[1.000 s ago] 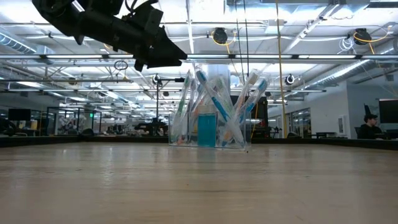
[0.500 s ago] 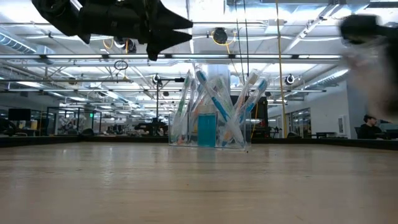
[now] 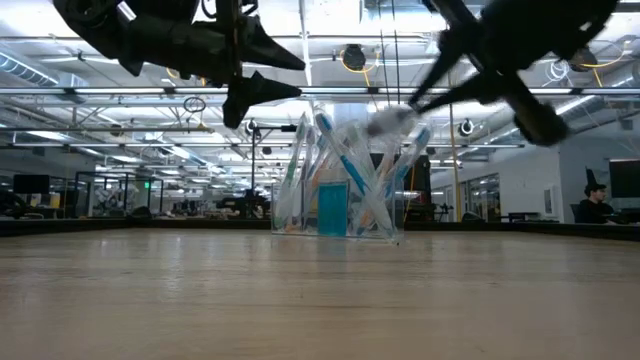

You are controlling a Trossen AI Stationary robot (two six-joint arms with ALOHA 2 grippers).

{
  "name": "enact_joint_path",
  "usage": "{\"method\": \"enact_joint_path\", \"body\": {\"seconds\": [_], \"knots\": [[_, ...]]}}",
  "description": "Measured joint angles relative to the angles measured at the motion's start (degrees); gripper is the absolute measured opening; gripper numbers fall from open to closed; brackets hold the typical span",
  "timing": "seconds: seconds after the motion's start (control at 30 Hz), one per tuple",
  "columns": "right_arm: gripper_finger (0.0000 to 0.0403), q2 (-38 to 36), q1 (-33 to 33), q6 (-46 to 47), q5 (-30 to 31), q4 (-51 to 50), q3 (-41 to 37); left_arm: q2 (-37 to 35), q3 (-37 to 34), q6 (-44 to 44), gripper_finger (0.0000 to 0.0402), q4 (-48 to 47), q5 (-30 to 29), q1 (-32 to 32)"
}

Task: Pick & Place toothbrushing station
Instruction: Put the purple toothbrush into the transparent organizer

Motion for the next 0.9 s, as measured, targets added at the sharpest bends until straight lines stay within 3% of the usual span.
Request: {"method": "enact_joint_path", "body": {"seconds": [0.2, 0.37, 0.47, 0.63, 0.9], "knots": [[0.0009, 0.02, -4.05, -22.12, -0.04, 14.13, 0.0, 0.0, 0.0, -1.97, 0.0182, -1.28, 3.09, -2.44], [0.0009, 0.0, -6.98, -33.98, -0.26, 21.91, 0.02, 0.01, 0.0, -5.68, 0.0182, -1.11, 2.57, -4.29], [0.0009, 0.0, -8.37, -36.7, -0.59, 23.53, 0.02, 1.1, 0.0, -7.11, 0.0182, -0.71, 0.63, -5.4], [0.0009, 0.0, -9.93, -37.3, -7.27, 24.79, 0.02, 4.48, 0.22, -8.93, 0.0182, 0.77, -1.05, -6.07], [0.0009, -0.02, -11.14, -38.95, -9.29, 26.4, 0.09, 8.41, 0.26, -10.41, 0.0182, 8.28, 1.27, -6.07]]}}
